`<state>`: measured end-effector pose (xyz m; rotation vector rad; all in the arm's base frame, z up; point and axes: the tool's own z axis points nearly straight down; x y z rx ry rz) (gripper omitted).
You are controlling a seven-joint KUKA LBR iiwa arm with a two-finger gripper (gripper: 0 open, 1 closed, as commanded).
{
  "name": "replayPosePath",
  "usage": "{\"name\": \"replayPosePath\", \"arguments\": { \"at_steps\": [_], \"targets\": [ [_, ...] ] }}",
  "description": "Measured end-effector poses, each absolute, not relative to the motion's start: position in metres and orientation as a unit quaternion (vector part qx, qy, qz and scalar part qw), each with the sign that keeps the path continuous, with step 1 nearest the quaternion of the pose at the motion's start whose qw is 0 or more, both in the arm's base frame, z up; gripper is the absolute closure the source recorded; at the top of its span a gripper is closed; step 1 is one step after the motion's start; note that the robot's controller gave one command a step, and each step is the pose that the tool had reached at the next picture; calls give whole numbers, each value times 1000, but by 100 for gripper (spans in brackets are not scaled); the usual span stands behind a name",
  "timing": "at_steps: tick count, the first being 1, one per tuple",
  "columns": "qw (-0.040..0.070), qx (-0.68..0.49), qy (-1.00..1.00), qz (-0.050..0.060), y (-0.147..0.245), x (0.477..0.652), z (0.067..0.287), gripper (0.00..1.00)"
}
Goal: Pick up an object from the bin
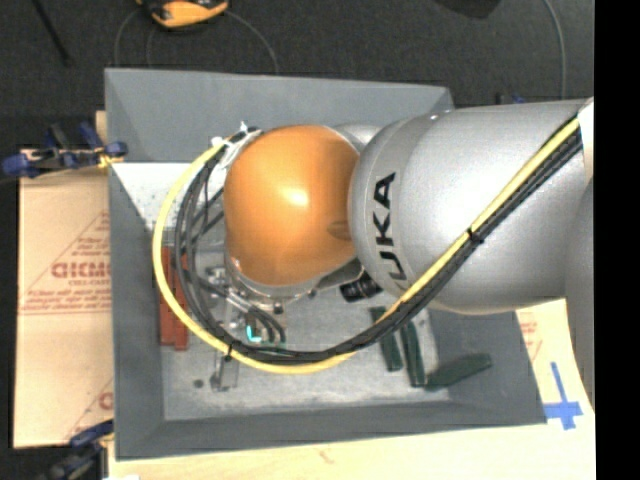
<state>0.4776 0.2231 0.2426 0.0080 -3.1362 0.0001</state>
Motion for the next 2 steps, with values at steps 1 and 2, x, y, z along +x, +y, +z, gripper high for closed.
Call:
{"name": "replayPosePath", "arguments": {
  "at_steps": [1, 2],
  "targets": [
    [-1, 0, -1000, -1, 222, 480, 246, 0],
    [-4, -25, -1000, -2, 170, 494, 187, 0]
  ]
}}
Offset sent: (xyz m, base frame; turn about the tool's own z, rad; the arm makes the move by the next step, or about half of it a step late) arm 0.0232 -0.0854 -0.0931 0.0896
